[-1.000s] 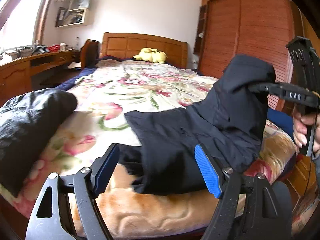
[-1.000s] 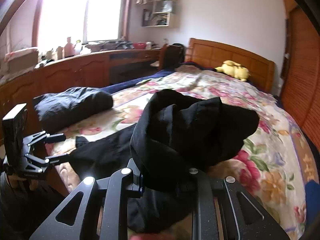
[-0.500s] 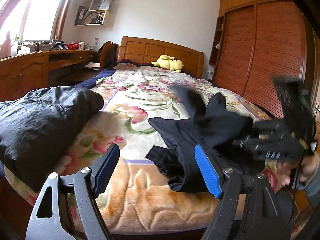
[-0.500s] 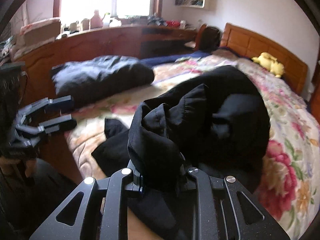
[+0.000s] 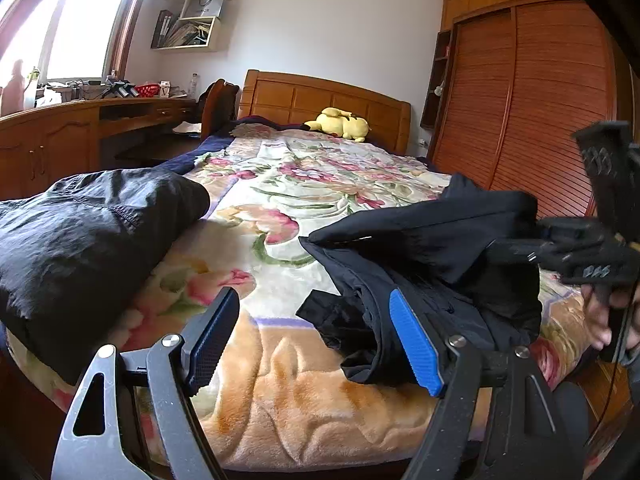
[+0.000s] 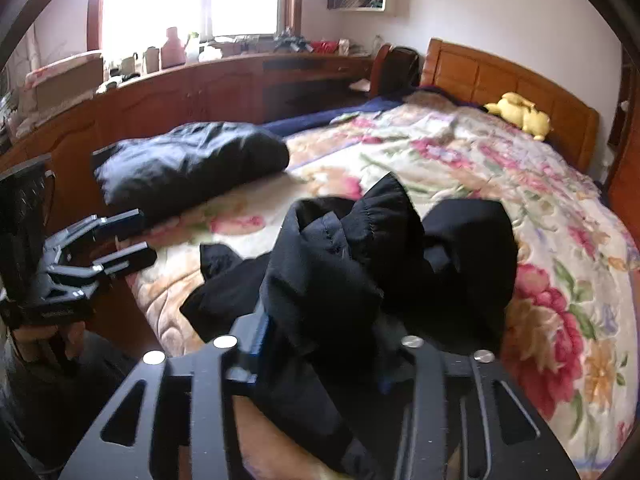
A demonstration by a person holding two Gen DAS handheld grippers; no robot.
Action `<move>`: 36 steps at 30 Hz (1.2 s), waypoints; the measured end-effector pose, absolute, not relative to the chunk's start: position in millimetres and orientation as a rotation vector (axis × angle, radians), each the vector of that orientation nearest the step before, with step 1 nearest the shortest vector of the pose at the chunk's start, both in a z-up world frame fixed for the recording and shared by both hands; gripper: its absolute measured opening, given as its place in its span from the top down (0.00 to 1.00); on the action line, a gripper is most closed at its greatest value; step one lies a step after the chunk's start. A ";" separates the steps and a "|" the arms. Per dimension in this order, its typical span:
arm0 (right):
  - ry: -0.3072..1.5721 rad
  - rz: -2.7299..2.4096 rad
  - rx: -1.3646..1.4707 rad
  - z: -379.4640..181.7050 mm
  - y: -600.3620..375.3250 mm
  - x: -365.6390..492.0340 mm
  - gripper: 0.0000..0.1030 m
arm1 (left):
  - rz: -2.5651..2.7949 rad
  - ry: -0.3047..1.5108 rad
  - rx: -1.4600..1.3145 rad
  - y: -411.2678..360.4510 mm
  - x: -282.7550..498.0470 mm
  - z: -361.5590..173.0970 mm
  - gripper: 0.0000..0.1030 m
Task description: Fold large clothes
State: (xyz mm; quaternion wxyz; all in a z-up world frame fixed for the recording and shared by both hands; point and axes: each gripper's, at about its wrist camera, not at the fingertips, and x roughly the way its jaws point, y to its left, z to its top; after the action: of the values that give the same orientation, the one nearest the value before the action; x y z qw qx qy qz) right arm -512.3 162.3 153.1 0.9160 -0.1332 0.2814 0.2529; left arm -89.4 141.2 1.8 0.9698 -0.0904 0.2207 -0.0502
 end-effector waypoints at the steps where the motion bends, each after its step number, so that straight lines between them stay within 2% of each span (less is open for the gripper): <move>1: 0.566 0.523 -0.268 157.7 158.9 -514.1 0.38 | -0.102 0.446 -0.181 140.4 -89.0 1.8 0.24; 2: 0.550 0.523 -0.264 163.5 154.8 -515.5 0.33 | -0.103 0.446 -0.179 139.8 -88.7 1.6 0.24; 11: 0.435 0.481 -0.208 189.0 105.7 -527.2 0.32 | -0.099 0.447 -0.171 135.6 -88.1 0.5 0.24; 16: 0.546 0.408 -0.202 146.6 92.8 -500.9 0.33 | -0.105 0.437 -0.170 133.1 -89.3 2.0 0.24; 20: 0.663 0.499 -0.152 108.4 107.5 -485.3 0.46 | -0.103 0.439 -0.161 132.0 -89.7 2.0 0.24; 26: 0.745 0.574 -0.227 69.6 142.3 -487.0 0.47 | -0.094 0.439 -0.172 135.6 -89.9 1.7 0.24; 33: 0.738 0.584 -0.206 87.7 125.2 -473.3 0.47 | -0.099 0.444 -0.162 131.3 -86.5 0.3 0.24; 36: 0.673 0.545 -0.194 103.5 122.0 -475.0 0.41 | -0.101 0.443 -0.161 129.6 -85.3 0.2 0.24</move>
State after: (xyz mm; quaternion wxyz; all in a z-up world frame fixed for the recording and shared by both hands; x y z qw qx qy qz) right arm -475.0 122.0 103.5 0.9031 -0.0940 0.3256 0.2636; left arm -85.3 129.6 0.2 0.9711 -0.0798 0.2196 -0.0498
